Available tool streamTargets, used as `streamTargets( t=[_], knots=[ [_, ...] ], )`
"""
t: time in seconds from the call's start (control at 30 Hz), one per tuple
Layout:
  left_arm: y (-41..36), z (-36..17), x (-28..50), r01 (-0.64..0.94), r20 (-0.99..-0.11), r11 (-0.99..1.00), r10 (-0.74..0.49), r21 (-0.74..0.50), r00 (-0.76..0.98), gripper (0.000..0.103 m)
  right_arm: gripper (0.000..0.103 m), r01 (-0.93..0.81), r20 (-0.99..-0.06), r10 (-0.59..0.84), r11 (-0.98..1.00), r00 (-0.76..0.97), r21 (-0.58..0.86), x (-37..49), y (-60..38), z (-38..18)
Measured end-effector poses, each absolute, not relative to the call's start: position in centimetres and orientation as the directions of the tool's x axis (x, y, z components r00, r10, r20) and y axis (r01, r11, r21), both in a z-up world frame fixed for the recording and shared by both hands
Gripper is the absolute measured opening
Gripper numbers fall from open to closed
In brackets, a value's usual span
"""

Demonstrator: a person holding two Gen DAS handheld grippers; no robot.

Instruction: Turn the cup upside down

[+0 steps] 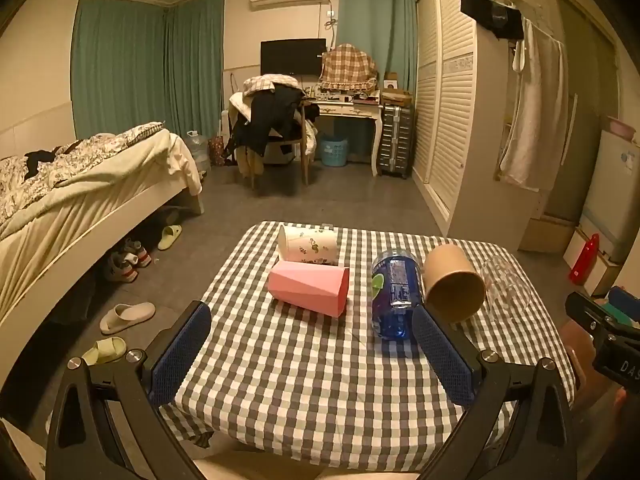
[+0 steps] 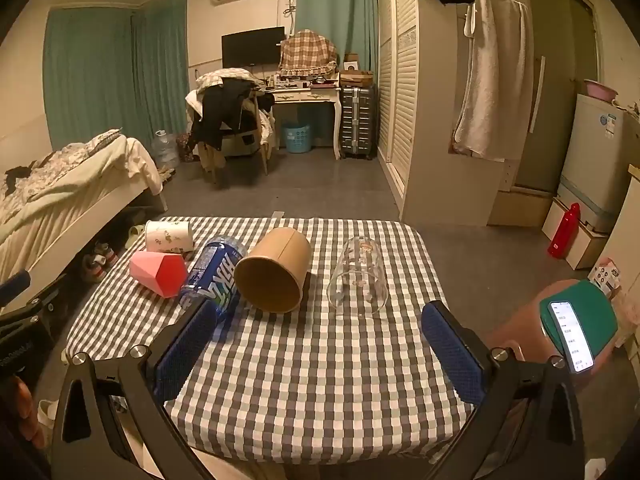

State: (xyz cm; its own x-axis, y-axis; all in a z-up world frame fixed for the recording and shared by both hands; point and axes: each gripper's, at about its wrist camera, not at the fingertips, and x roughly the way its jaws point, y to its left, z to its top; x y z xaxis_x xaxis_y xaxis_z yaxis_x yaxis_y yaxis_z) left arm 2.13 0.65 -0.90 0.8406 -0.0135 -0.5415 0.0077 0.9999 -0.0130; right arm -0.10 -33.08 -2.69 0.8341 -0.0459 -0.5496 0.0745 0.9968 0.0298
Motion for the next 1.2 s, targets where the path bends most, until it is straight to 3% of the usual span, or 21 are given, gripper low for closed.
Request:
streamTargets(
  t=[1.2],
  knots=[
    [0.92,-1.01,2.89,0.013,-0.546,1.000,-0.014,-0.005,0.838,0.103,0.103,0.080,-0.564,-0.051,0.996,0.824,0.026,0.97,-32.47,-2.22]
  ],
)
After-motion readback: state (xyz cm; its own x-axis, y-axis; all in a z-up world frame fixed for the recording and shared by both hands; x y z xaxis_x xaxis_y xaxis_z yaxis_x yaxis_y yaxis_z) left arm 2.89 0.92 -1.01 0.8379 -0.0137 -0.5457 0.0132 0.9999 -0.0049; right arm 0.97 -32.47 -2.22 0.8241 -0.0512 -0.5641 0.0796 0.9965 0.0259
